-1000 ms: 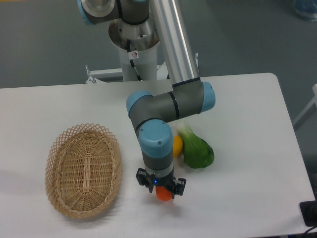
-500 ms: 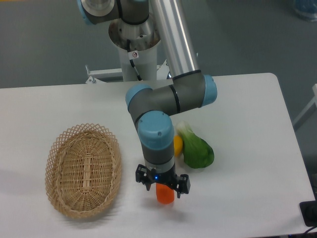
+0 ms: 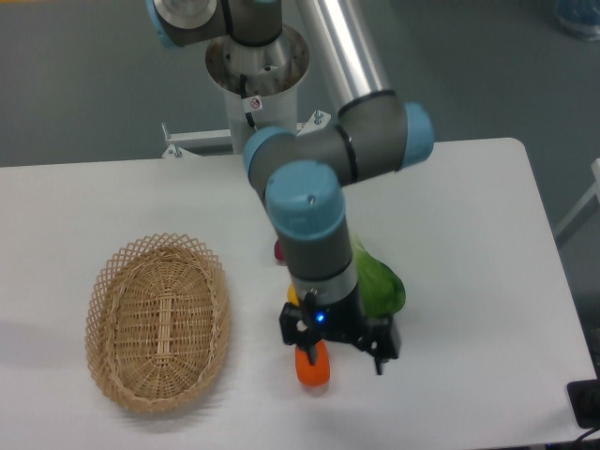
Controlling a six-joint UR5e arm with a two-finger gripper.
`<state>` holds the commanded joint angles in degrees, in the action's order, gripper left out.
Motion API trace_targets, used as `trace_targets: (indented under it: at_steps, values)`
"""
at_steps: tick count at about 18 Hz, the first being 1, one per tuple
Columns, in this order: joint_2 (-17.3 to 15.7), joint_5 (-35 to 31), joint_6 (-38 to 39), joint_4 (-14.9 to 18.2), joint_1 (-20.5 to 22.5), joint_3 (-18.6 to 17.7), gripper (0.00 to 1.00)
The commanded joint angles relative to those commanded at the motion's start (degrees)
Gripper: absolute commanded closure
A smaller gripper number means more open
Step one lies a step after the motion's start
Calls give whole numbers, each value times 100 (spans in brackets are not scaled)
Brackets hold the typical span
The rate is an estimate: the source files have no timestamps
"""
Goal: Place the orange on the table
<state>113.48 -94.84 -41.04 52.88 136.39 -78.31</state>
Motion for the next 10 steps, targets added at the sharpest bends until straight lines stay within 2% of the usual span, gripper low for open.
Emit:
trace_targets:
  at_steps: [2,6,8,10]
  values:
    - [-308,105,-560,650,185,0,0]
    - [-651,88,-1721,1407,484,-35,0]
    - [-870,167,-2352,1681,694,-53,0]
    - [-950,404,-2550,1682,845,-53,0]
